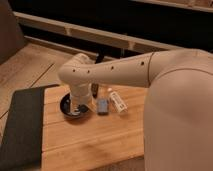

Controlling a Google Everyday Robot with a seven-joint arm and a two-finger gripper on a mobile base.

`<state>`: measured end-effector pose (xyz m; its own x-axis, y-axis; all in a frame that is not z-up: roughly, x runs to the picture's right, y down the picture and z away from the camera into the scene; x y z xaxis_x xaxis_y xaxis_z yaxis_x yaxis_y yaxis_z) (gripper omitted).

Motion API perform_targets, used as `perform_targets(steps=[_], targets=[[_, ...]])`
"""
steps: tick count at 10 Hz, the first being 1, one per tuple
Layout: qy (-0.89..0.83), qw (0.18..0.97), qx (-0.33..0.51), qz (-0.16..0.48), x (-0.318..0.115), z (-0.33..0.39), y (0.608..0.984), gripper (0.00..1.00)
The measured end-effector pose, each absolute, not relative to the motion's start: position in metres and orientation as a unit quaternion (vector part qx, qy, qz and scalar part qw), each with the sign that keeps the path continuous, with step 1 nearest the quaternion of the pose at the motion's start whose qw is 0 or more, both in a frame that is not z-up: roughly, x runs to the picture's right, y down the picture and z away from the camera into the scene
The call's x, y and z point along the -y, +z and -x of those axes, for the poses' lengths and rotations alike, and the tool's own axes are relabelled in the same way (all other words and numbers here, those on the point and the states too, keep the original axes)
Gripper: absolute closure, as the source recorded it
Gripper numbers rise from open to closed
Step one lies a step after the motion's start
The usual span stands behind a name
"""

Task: Place the bottle in the ceramic bowl

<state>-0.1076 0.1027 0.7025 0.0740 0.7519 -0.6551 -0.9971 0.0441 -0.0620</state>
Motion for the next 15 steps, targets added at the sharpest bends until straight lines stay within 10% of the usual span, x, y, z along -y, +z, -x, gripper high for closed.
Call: perform_targets(steps=[15], targets=[[0.638, 0.714, -0.24, 0.16, -0.056, -0.053, 0.724, 0.35]])
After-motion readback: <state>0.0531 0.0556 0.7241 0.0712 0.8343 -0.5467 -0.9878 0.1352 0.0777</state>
